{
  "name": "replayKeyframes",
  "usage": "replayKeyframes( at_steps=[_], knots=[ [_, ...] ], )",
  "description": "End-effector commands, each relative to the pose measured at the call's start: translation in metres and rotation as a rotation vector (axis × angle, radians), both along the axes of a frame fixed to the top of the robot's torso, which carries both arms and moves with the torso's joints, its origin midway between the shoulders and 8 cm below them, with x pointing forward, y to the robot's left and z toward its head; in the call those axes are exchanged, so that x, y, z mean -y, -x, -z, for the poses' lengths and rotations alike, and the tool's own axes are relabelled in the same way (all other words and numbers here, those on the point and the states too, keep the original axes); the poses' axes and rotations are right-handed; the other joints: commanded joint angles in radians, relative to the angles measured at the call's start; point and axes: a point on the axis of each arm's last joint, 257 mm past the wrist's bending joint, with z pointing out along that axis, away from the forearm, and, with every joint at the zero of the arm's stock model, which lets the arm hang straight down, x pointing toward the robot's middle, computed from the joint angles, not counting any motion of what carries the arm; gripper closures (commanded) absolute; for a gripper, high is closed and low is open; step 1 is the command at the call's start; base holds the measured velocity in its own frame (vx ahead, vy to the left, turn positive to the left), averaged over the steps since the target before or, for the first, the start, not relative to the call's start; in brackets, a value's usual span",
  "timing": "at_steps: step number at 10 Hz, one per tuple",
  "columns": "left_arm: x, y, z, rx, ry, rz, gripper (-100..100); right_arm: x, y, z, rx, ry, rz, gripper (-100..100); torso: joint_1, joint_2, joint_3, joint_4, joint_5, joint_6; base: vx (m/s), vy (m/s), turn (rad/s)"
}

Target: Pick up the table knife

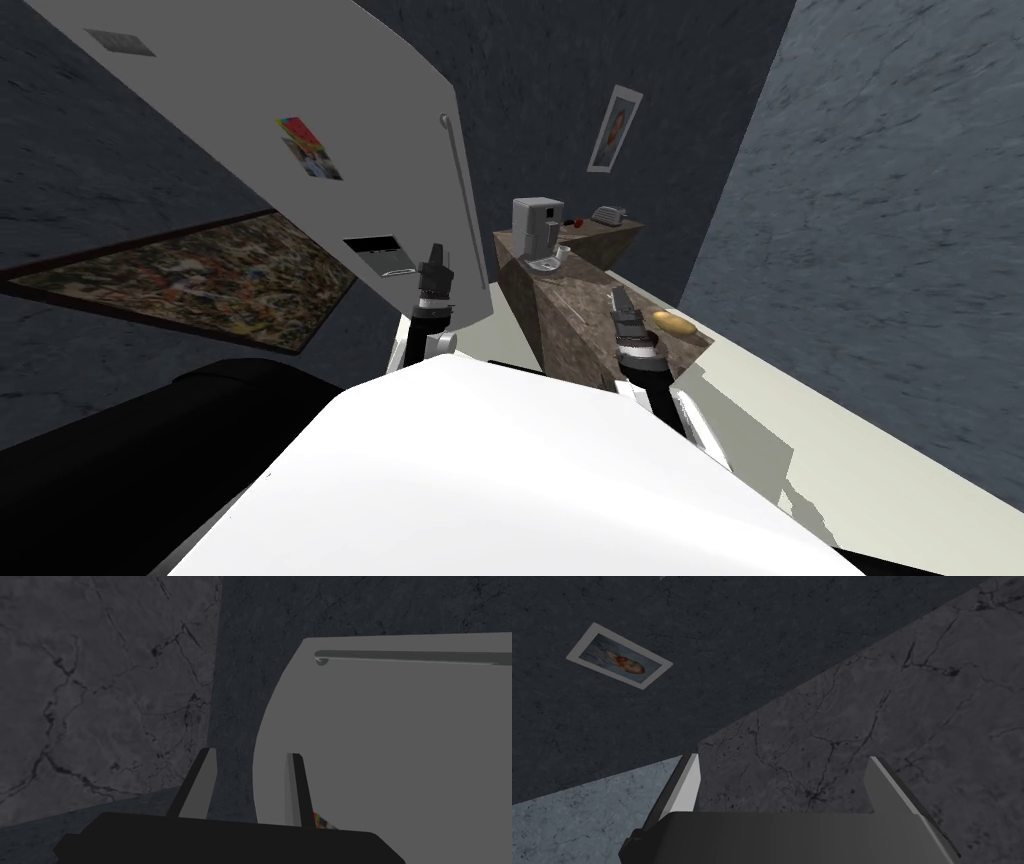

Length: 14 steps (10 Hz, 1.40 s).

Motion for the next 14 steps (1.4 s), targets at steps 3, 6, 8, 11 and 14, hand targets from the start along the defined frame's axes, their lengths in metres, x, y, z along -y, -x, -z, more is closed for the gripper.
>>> replayKeyframes(
  at_steps=[3, 6, 8, 11, 14],
  knots=[
    [0.000, 0.000, 0.000, 0.000, 0.000, 0.000, 0, -0.003, -0.007, 0.026, -0.074, 0.108, -0.020, -100, 0.000, 0.000, 0.000, 0.000, 0.000, -0.001, -0.006, 0.006, 0.113],
    [0.000, 0.000, 0.000, 0.000, 0.000, 0.000, 0, -0.002, -0.013, 0.053, -0.142, 0.206, -0.032, -100, 0.000, 0.000, 0.000, 0.000, 0.000, 0.000, -0.003, 0.008, 0.108],
    [0.000, 0.000, 0.000, 0.000, 0.000, 0.000, 0, 0.004, -0.017, 0.079, -0.209, 0.290, -0.035, -100, 0.000, 0.000, 0.000, 0.000, 0.000, 0.000, -0.001, 0.009, 0.146],
    [0.000, 0.000, 0.000, 0.000, 0.000, 0.000, 0, 0.014, -0.019, 0.107, -0.278, 0.388, -0.040, -100, 0.000, -0.001, 0.000, 0.000, 0.000, 0.000, 0.005, 0.006, 0.117],
    [0.000, 0.000, 0.000, 0.000, 0.000, 0.000, 0, 0.029, -0.019, 0.135, -0.349, 0.483, -0.042, -100, 0.000, -0.001, -0.001, 0.000, 0.000, 0.000, 0.014, 0.005, 0.109]
  ],
)
